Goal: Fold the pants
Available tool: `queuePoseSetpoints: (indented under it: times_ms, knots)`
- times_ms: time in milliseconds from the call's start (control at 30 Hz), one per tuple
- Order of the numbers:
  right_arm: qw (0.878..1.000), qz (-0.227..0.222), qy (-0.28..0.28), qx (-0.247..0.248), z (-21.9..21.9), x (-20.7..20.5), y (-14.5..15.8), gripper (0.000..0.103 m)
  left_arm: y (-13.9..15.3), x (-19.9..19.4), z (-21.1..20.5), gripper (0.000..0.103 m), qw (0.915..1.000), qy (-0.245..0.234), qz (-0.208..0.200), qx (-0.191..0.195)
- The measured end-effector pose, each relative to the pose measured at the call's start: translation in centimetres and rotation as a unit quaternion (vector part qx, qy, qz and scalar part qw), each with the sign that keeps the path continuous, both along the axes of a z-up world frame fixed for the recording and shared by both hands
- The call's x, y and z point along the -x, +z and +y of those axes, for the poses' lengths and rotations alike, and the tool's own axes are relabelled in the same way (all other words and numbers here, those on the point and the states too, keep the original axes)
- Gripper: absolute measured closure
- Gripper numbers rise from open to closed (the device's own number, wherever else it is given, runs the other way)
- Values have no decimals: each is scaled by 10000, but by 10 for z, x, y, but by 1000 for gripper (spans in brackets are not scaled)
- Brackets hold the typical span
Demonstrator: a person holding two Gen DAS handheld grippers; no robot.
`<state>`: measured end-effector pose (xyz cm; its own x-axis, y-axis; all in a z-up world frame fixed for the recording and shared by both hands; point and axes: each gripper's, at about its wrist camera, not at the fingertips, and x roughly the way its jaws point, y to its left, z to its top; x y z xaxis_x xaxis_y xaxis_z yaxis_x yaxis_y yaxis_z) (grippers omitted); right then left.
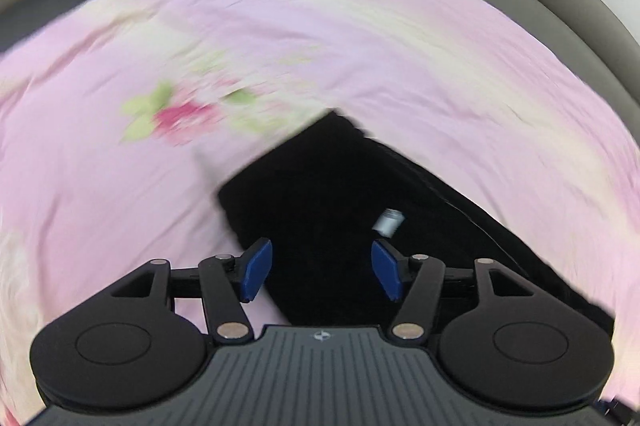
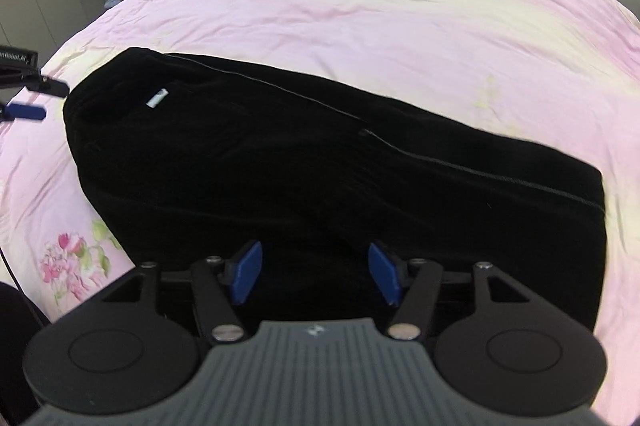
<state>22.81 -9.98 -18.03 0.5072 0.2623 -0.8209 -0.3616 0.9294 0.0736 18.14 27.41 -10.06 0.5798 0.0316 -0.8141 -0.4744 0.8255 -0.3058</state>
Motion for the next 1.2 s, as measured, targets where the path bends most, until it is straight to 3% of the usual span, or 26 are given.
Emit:
queuePoseSetpoints:
  times_ms: [67, 167, 400, 633, 767, 867, 1033, 1200]
  knots:
    - [10000, -47, 41, 56, 17, -6, 3, 38, -12, 7, 29, 35, 9984, 342, 72, 434]
    - [9998, -96, 105, 137, 40, -18, 5, 33, -29, 11, 52, 26, 9948, 496, 81, 883]
    - [9992, 55, 261, 285, 79, -66, -1, 33, -68, 8, 71, 21, 9869, 603, 135, 1494]
    - [9968, 278, 412, 621, 104, -83, -28, 33, -101, -9, 94, 19, 9697, 571, -17, 2377]
    - [9965, 300, 421, 660, 105, -82, -34, 33, -106, -24, 94, 21, 9696, 499, -185, 2387]
    - [9970, 323, 399, 588, 100, -81, -33, 33, -107, -33, 88, 31, 9723, 548, -106, 2269]
    - [9973, 239, 400, 570, 91, -78, -26, 33, -92, -28, 75, 61, 9826, 377, -324, 1791]
    - [9984, 109, 363, 422, 72, -68, -13, 33, -68, -21, 65, 68, 9837, 184, -725, 1633]
